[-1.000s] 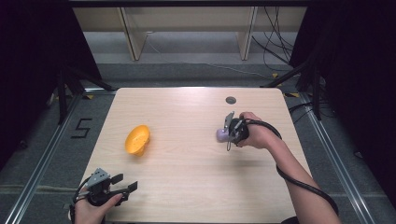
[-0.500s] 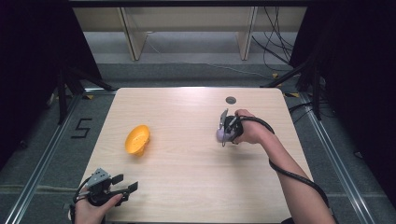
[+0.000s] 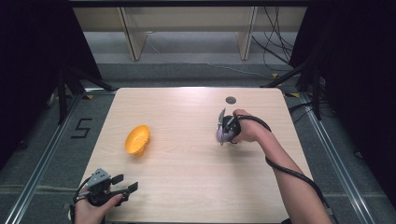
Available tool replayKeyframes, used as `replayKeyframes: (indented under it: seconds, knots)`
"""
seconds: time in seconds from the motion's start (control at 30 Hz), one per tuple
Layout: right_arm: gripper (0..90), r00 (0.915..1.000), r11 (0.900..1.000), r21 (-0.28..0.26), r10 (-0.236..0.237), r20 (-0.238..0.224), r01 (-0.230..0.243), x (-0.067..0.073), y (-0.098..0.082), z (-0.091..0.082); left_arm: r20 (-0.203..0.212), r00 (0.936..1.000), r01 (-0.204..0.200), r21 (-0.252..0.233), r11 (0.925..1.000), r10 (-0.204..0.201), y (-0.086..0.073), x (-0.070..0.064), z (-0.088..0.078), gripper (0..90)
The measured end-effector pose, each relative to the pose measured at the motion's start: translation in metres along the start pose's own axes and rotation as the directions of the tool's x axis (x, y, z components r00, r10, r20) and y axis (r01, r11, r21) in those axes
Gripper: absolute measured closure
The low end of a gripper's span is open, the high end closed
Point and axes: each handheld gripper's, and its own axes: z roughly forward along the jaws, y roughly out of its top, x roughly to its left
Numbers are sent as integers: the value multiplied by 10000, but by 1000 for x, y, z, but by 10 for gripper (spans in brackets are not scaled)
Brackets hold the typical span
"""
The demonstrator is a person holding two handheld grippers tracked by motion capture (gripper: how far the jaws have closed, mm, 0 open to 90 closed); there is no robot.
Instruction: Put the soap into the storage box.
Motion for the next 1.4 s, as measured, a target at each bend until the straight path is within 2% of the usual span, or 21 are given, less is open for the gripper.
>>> replayKeyframes:
  seconds: [0.1,0.13,0.23,0.27,0.3,0.33,0.37,0.47,0.53,0.6,0.67,0.7,0.73,0.8,0.87,0.9,1.03,1.17,1.2,1.23,1.4]
  knots:
    - [388,9997,9998,38,-197,-125,197,-2,2,2,17,10000,-2,-9,10000,2,0,0,0,245]
    - [389,9983,9981,-232,-578,-74,576,-4,3,3,17,10000,-2,-9,10000,2,0,0,0,245]
    - [393,9977,9976,-156,-678,-11,677,-6,4,5,2,10000,73,10,10000,-73,0,0,0,245]
    - [397,9996,9999,89,-90,-268,92,-2,4,4,2,10000,73,10,10000,-73,0,0,0,245]
    - [400,9997,9999,124,-57,-239,60,-2,5,4,28,10000,37,17,10000,-37,0,0,1,245]
    - [400,9997,9999,124,-57,-239,60,-2,5,4,28,10000,37,17,10000,-37,0,0,1,245]
    - [405,9974,9974,-178,-700,-160,697,-5,6,6,35,10000,34,12,10000,-34,0,0,1,245]
    - [410,9987,9990,69,-441,-260,443,-3,7,7,7,10000,-59,36,10000,59,0,0,0,245]
    - [415,9968,9970,-198,-749,-282,744,-5,7,8,10,10000,-36,27,10000,36,0,-1,1,245]
    - [421,9992,9994,135,-300,-283,304,-3,7,8,16,10000,-36,22,10000,35,0,0,1,245]
    - [424,9986,9989,11,-462,-269,462,-4,8,8,17,10000,-41,27,10000,41,0,0,1,245]
    - [433,9968,9972,-105,-737,-317,734,-6,9,10,18,10000,-45,29,10000,45,0,0,1,245]
    - [438,9982,9988,89,-484,-341,488,-5,9,9,21,10000,-36,28,10000,36,0,0,1,245]
    - [450,9970,9974,-32,-723,-293,722,-6,10,10,22,10000,-33,24,10000,33,0,0,1,245]
    - [456,9982,9984,292,-472,-377,483,-5,10,10,36,10000,53,3,10000,-53,0,0,1,245]
    - [459,9948,9955,-75,-947,-372,945,-8,11,12,26,10000,-39,28,10000,39,0,0,1,245]
    - [475,9979,9980,427,-443,-475,464,-5,11,12,47,10000,-24,20,10000,24,0,-1,1,245]
    - [488,9973,9990,441,-37,-736,70,-2,11,16,40,10000,-29,34,10000,28,0,0,1,245]
    - [492,9970,9988,372,-281,-718,308,-3,11,16,40,10000,-29,34,10000,28,0,0,1,245]
    - [493,9972,9994,322,-64,-741,88,-3,11,16,43,10000,-34,48,10000,33,0,-1,1,245]
    - [495,9975,9995,327,-24,-710,47,-2,11,16,43,10000,-40,83,10000,39,0,-1,1,244]
